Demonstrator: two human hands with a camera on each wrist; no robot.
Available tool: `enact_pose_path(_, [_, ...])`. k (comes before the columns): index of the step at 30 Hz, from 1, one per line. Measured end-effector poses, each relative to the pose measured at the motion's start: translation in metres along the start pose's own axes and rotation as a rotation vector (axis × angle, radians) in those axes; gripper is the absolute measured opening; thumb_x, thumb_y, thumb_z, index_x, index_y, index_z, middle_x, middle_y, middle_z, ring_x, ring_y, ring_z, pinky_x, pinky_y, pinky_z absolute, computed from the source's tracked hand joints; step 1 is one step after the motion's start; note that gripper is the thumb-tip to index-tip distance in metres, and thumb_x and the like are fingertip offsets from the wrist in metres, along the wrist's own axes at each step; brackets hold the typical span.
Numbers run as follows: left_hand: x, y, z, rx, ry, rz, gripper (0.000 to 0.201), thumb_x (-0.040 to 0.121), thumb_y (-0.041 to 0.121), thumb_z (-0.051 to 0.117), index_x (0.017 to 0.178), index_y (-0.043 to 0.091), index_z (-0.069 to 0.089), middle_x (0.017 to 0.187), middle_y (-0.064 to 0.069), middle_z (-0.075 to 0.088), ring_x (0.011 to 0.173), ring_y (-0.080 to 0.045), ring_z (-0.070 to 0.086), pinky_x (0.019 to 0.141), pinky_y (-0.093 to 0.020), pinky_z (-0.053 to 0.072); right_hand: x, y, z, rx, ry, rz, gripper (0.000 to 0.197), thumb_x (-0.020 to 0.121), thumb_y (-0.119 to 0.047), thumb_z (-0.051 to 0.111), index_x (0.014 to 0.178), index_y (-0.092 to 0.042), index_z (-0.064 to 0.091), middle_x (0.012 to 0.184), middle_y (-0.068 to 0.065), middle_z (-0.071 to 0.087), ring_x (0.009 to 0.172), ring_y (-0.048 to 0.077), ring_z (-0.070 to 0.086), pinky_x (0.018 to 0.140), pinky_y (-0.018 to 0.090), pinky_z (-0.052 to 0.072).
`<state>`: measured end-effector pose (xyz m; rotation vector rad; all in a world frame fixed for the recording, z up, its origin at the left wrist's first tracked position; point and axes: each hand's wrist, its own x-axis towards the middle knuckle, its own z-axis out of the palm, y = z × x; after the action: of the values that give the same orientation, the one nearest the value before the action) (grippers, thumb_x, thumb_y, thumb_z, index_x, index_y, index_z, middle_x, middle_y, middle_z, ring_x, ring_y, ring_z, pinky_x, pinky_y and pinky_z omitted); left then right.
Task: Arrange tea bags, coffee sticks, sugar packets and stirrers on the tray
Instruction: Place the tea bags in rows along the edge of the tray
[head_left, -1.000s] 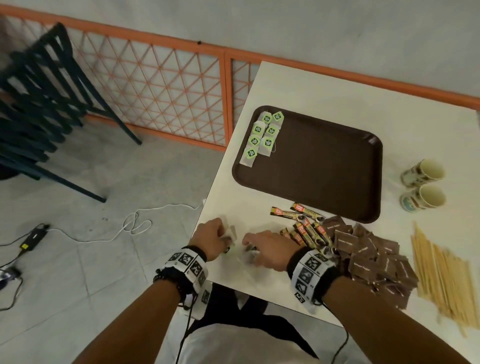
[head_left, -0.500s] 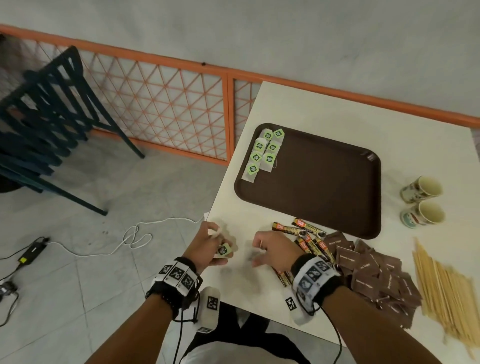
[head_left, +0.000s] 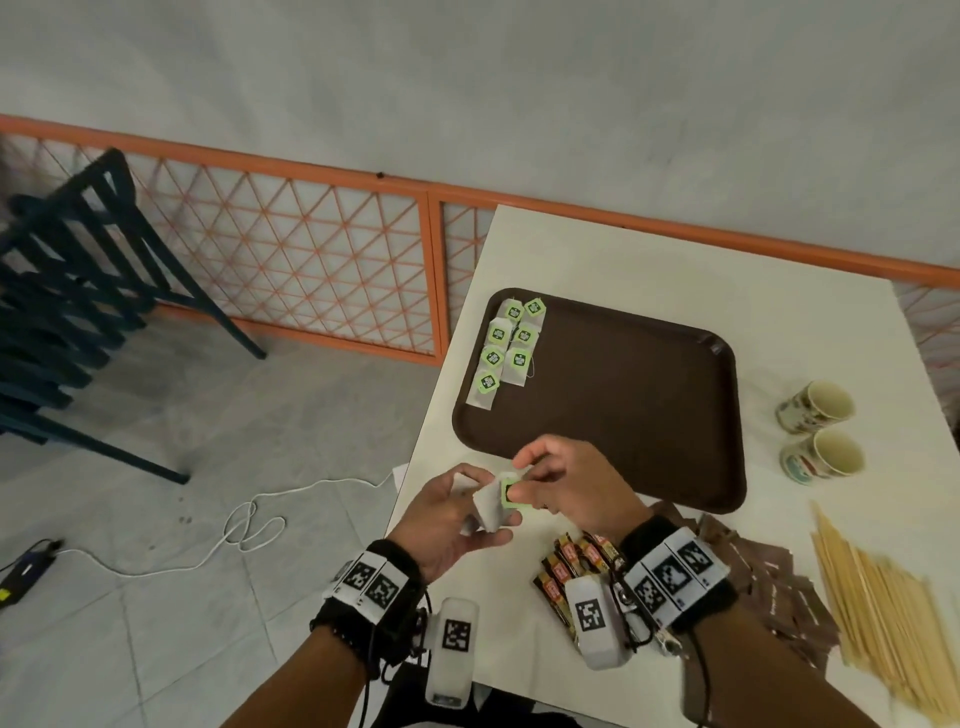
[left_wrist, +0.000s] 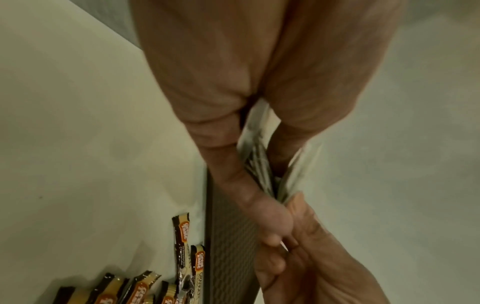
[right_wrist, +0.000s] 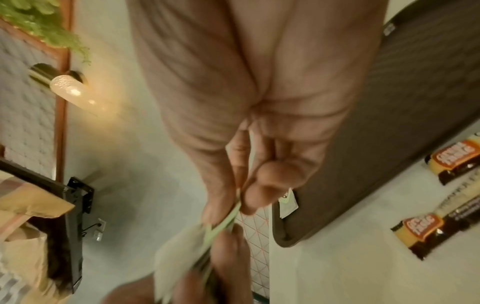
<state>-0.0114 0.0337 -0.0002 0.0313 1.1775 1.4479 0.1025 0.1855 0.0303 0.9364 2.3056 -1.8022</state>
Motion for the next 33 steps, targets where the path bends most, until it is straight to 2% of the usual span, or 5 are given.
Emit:
enact_pose_path(7, [0.016, 0.006, 0.011, 0.114, 0.174, 0.162, 0.027, 0.092, -0.009, 0.054, 0.114, 0.007, 0.057, 0.114, -0.022, 0.066, 0.09, -0.029, 0.071, 0.071, -0.042, 0.06, 0.011, 0.003, 0.008, 0.066, 0.158, 0.06, 0.016, 0.083, -0.021, 0.077, 0.094, -0.013, 0.069, 0.079, 0.007, 0.074, 0.064, 0.012, 0.064, 0.063, 0.026, 0.054])
enact_pose_path(16, [0.032, 0.029, -0.01, -0.023, 0.167, 0.029, 0.02, 0.101, 0.013, 0.048, 0.112, 0.004, 0.062, 0.106, -0.021, 0.069, 0.091, -0.031, 0.071, 0.074, -0.044, 0.061, 0.032, -0.007, -0.021, 0.622, 0.16, 0.174, 0.01, 0.095, -0.01, 0.061, 0.102, -0.003, 0.06, 0.085, 0.012, 0.069, 0.077, 0.021, 0.068, 0.069, 0.03, 0.055])
enact_pose_path(21, [0.047, 0.043, -0.017, -0.005, 0.142, -0.031, 0.029, 0.098, 0.029, 0.055, 0.111, 0.006, 0.068, 0.101, -0.018, 0.068, 0.088, -0.026, 0.066, 0.077, -0.044, 0.059, 0.054, -0.012, -0.007, 0.429, 0.108, 0.147, 0.015, 0.09, -0.009, 0.067, 0.103, -0.002, 0.063, 0.08, 0.006, 0.069, 0.065, 0.014, 0.059, 0.061, 0.027, 0.046])
enact_pose_path(30, [0.075, 0.047, -0.028, 0.115, 0.222, -0.011, 0.016, 0.091, 0.014, 0.067, 0.105, 0.008, 0.066, 0.101, -0.023, 0.069, 0.084, -0.028, 0.068, 0.071, -0.039, 0.06, 0.084, -0.003, 0.03, 0.389, 0.321, 0.237, 0.008, 0.088, -0.021, 0.072, 0.09, -0.013, 0.075, 0.07, 0.001, 0.069, 0.062, 0.008, 0.057, 0.057, 0.021, 0.046])
enact_pose_path(33, [0.08, 0.048, -0.03, 0.135, 0.186, -0.019, 0.015, 0.089, 0.01, 0.067, 0.104, 0.008, 0.066, 0.101, -0.022, 0.069, 0.087, -0.03, 0.071, 0.07, -0.039, 0.06, 0.094, -0.004, 0.025, 0.406, 0.358, 0.262, 0.01, 0.089, -0.023, 0.07, 0.091, -0.015, 0.075, 0.077, 0.009, 0.071, 0.066, 0.012, 0.059, 0.061, 0.024, 0.049])
